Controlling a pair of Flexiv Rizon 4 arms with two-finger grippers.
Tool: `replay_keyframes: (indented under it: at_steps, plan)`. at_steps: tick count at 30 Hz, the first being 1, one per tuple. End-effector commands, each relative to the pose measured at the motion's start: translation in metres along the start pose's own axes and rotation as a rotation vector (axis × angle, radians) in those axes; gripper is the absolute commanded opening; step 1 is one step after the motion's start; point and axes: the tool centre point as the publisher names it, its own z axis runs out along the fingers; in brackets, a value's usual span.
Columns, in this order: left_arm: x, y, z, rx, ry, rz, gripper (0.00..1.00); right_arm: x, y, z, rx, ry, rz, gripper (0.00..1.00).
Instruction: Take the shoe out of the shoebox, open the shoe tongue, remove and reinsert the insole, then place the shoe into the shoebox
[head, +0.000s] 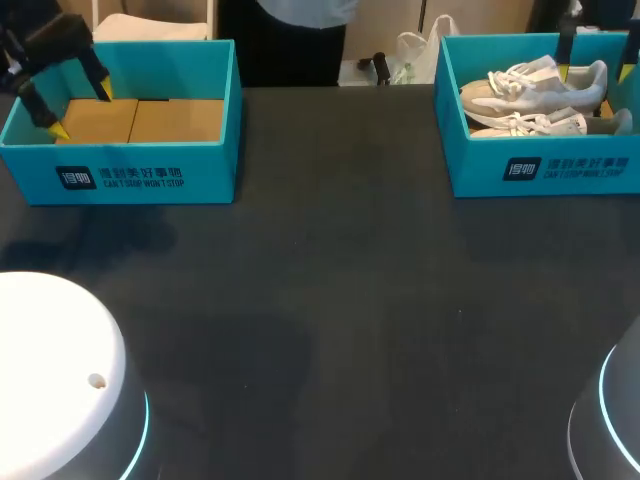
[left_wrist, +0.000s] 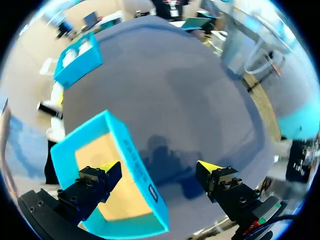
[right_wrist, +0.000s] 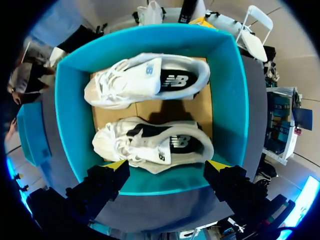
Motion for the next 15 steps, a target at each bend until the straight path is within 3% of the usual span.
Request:
replay_keyframes:
  at_steps: [1,7,8,15]
  plan:
    - [-0.010,0.009,-0.011,-0.106,-0.056,-0.381,1.00,0.002,-0.037,0.003,-0.189,0.010,0.012,1.00]
    - [-0.025,0.051,-0.017,-0.257,-0.102,-1.088,1.00,0.004,-0.054,0.007,-0.182,0.012,0.039,1.00]
    - [-0.024,0.056,-0.019,-0.279,-0.163,-1.114,1.00,0.004,-0.056,0.007,-0.182,0.013,0.041,1.00]
    - [-0.024,0.056,-0.019,-0.279,-0.163,-1.114,1.00,0.003,-0.074,0.009,-0.157,0.001,0.040,1.00]
